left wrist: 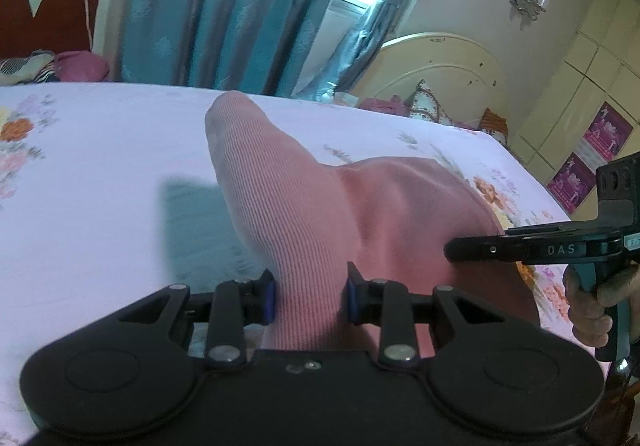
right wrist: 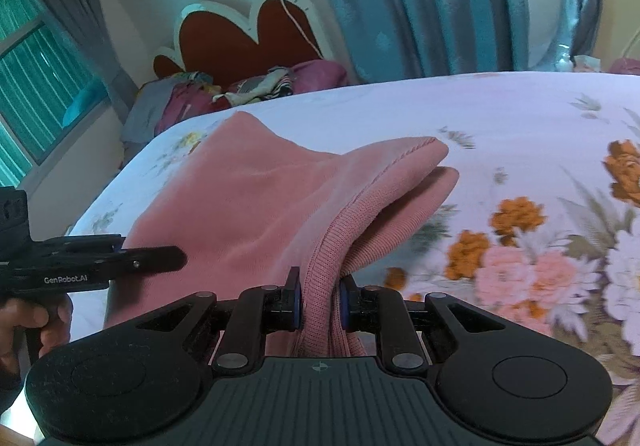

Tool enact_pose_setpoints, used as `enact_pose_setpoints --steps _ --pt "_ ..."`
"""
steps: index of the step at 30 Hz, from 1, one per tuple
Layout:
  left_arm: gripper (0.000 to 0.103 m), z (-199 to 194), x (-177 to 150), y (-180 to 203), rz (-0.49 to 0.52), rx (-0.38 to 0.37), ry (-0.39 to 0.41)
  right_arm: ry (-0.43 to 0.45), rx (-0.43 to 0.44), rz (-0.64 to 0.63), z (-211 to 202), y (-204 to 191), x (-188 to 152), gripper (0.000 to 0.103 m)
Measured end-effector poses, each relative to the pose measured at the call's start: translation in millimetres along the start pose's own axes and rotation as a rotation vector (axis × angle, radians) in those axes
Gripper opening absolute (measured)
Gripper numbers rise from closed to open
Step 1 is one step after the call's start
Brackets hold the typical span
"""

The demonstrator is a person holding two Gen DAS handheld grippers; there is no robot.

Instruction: Fold small clothes

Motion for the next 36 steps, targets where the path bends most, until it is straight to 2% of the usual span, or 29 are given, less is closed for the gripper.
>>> enact_pose_setpoints --steps 4,7,9,10,11,13,14,17,19,20,21,22,25,26,28,29,31,34,36 --pt "0.030 11 -8 -29 -0.032 0.005 -0.031 -0.021 0.003 0.009 33 -2 -4 0.017" --pt "0.035 32 -22 -51 -0.061 0.020 -0.067 -0.060 -0.031 0.020 63 18 -17 0.017" --pt "0.048 55 -40 -68 -0.082 0.067 -0.123 -0.087 -0.073 0.086 85 47 -34 0.017" --pt "0.051 61 -47 -73 -0.101 0.070 -0.119 -0.082 -0.071 0.150 94 62 -45 0.019" --pt "0.054 62 -49 -75 -0.124 0.063 -0.098 -0.032 -0.037 0.189 93 67 -46 0.021" --pt "0.054 59 -49 -75 -0.131 0.055 -0.089 -0.008 -0.013 0.236 90 72 -49 0.022" --pt "0.055 58 -47 -73 -0.113 0.059 -0.085 -0.011 -0.016 0.225 89 72 -49 0.024" --pt "0.072 45 -39 -75 -0.049 0.116 -0.058 0.000 -0.081 0.140 74 69 -42 0.029" --pt "0.071 31 -26 -83 -0.035 0.137 0.007 0.039 -0.116 0.075 62 64 -26 0.029" --pt "0.064 26 -20 -86 -0.043 0.137 0.036 0.056 -0.131 0.048 58 63 -17 0.028" --pt "0.050 25 -10 -86 -0.046 0.123 0.062 0.066 -0.135 0.027 59 61 -8 0.028" --pt "0.044 26 -3 -82 -0.042 0.104 0.075 0.069 -0.125 0.014 62 59 -1 0.028" --pt "0.043 42 14 -65 -0.019 0.066 0.091 0.029 -0.125 -0.032 87 58 8 0.024" --pt "0.047 53 15 -60 -0.011 0.064 0.080 0.012 -0.131 -0.035 96 57 6 0.023" --pt "0.046 81 5 -62 -0.010 0.077 0.012 -0.052 -0.187 -0.032 118 78 -3 0.022" --pt "0.047 92 -1 -64 -0.017 0.084 -0.011 -0.054 -0.189 -0.031 124 85 -6 0.022" --pt "0.046 93 2 -65 -0.057 0.084 -0.012 -0.040 -0.173 0.003 123 87 -2 0.022" --pt "0.045 87 2 -58 -0.009 0.102 -0.007 -0.071 -0.193 -0.047 122 80 -4 0.022" --pt "0.044 77 5 -55 0.011 0.110 0.037 -0.063 -0.201 -0.044 116 77 -2 0.022"
Point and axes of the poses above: each gripper's, at about its wrist camera, not at the fingertips, and z roughly the way its jaws point, y to its right, x to its top, the point moved 10 cm from there along z, roughly the way its jaws point, and after that the axes turned 14 degrees about x, right-handed, at the moved point
